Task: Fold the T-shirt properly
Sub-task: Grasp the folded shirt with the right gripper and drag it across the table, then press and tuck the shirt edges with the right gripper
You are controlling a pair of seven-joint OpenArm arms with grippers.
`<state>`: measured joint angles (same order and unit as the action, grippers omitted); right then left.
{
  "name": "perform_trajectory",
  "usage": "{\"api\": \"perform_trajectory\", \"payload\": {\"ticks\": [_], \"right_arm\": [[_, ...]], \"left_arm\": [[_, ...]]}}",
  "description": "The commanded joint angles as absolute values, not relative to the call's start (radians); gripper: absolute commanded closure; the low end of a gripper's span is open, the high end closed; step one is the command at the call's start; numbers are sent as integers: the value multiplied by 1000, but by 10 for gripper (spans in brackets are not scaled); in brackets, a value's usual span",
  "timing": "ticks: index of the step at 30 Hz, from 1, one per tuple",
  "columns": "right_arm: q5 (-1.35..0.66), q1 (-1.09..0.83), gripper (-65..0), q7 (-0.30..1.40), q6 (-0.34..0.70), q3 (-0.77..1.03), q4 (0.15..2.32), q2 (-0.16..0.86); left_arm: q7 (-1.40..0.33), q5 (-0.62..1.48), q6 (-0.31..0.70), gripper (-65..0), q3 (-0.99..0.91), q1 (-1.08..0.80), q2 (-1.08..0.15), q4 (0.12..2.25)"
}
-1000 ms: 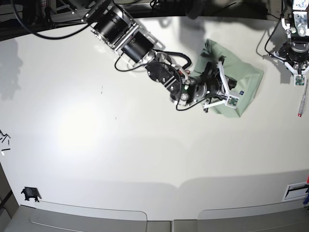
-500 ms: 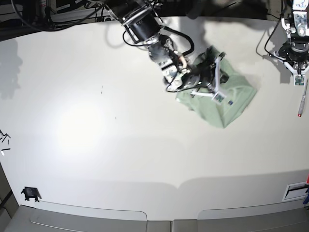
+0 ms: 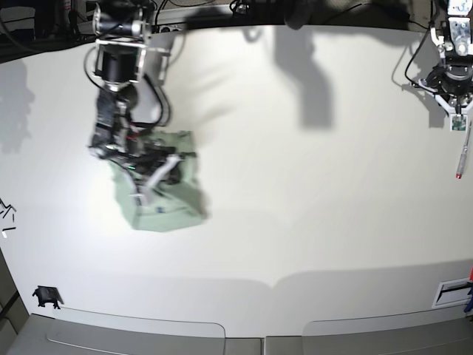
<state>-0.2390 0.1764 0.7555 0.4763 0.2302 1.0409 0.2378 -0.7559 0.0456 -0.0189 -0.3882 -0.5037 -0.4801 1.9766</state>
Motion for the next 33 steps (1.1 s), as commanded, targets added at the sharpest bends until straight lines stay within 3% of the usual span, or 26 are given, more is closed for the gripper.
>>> {"api": "perform_trajectory", "payload": {"ticks": [1,8,18,33], "right_arm": [[-145,141,0,878,433,254,1025,276],[-300,-1,0,958,515,375,1025,392],[-405,-211,0,1026,561,395,1025,413],[-588,-170,0,1060,546,400,1198,460]], "left_arm": [[-735,36,-26,0,-398,-501,-496,1992],[-736,36,-26,0,-398,-502,-496,1992],[-754,35,-26,0,-398,-522,-496,1992],[-746,35,-26,0,-398,-521,-497,1992]]}}
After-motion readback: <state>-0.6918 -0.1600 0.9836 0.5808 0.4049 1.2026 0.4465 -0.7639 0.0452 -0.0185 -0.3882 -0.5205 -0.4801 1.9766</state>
